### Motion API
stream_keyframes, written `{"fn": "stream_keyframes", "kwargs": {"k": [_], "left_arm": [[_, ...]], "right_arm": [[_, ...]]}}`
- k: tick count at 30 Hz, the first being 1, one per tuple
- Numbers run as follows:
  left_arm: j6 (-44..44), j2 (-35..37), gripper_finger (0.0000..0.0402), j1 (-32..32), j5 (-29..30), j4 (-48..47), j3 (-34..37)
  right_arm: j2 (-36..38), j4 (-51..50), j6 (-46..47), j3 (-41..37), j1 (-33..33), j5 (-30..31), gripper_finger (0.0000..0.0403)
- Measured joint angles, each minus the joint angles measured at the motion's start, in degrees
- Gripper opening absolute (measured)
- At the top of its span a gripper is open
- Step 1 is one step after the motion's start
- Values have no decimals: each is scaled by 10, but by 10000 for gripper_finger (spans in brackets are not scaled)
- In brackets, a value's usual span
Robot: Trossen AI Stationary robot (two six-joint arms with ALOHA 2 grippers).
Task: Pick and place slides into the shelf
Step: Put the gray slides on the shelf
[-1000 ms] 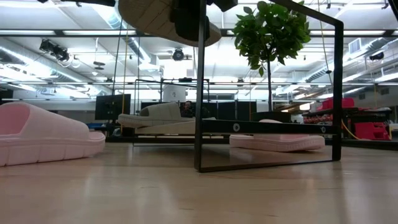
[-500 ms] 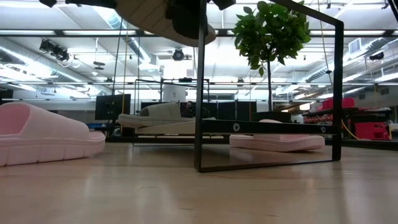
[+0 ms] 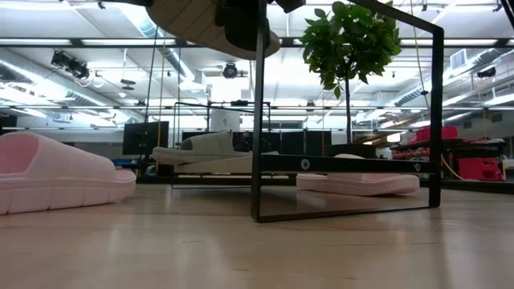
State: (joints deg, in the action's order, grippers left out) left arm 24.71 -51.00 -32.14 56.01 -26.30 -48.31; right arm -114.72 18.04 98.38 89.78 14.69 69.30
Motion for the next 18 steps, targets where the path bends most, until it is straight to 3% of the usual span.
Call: {"fn": "stream_keyframes", "kwargs": {"k": [18], "left_arm": [[4,-20,151,2,-21,43,0]], "right_arm": [[0,2,0,0,-3,-2,89]]}}
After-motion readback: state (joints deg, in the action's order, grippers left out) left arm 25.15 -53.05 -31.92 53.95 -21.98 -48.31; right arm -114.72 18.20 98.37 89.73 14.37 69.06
